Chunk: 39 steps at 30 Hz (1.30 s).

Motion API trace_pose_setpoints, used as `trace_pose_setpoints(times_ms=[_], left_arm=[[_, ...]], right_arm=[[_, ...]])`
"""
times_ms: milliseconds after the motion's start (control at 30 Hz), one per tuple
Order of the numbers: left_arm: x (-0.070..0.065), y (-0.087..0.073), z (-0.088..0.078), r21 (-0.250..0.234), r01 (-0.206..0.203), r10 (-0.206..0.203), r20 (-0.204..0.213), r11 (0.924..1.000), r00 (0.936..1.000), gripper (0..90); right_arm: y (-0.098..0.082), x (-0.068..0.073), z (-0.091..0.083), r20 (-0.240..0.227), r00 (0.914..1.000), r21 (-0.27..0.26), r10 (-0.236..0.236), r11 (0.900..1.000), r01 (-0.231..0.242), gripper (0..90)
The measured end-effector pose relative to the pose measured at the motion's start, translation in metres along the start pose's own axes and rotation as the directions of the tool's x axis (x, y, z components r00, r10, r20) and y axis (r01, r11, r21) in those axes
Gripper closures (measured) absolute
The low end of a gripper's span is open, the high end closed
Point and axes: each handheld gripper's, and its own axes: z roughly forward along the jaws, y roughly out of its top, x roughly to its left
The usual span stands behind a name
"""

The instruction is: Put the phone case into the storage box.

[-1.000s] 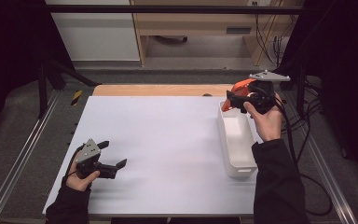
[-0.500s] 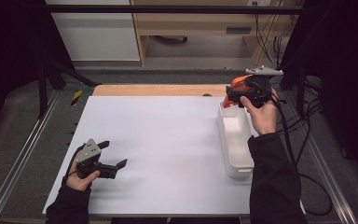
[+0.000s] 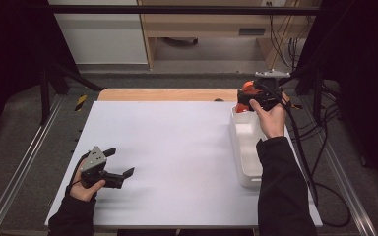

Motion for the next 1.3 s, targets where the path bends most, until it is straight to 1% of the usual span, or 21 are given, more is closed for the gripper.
trace_pose_setpoints(times_ms=[267,400,567,733,967,1033,1067,1300], left_arm=[[0.0,0.0,0.001,0.002,-0.003,0.003,0.001,1.0,1.0,0.0],[0.0,0.0,0.001,0.002,-0.002,0.002,0.001,1.0,1.0,0.0],[0.0,0.0,0.001,0.005,-0.003,0.003,0.002,1.0,1.0,0.0],[-0.001,0.0,0.001,0.006,-0.006,0.006,0.004,1.0,1.0,0.0],[-0.001,-0.001,0.002,0.01,-0.007,0.007,0.005,0.9999,1.0,0.0],[-0.001,-0.001,0.002,0.011,-0.007,0.007,0.004,0.9999,1.0,0.0],[-0.001,-0.001,0.002,0.011,-0.007,0.007,0.004,0.9999,1.0,0.0],[-0.001,-0.001,0.002,0.012,-0.008,0.008,0.005,0.9999,1.0,0.0]], right_arm=[[-0.004,-0.002,0.01,0.015,0.9996,0.019,0.024,1.0,-0.024,15.4],[-0.008,-0.007,0.016,0.018,0.9988,0.03,0.046,0.998,-0.047,15.5],[-0.011,-0.009,0.02,0.023,0.9986,0.043,0.047,0.998,-0.048,15.5],[-0.014,-0.009,0.025,0.026,0.9978,0.052,0.061,0.997,-0.062,15.5],[-0.018,-0.007,0.033,0.038,0.9971,0.068,0.066,0.995,-0.069,15.4],[-0.02,-0.008,0.036,0.043,0.9967,0.068,0.069,0.995,-0.072,15.4],[-0.022,-0.008,0.038,0.049,0.9957,0.073,0.078,0.994,-0.082,15.4],[-0.027,-0.01,0.046,0.062,0.9946,0.082,0.083,0.993,-0.088,15.4]])
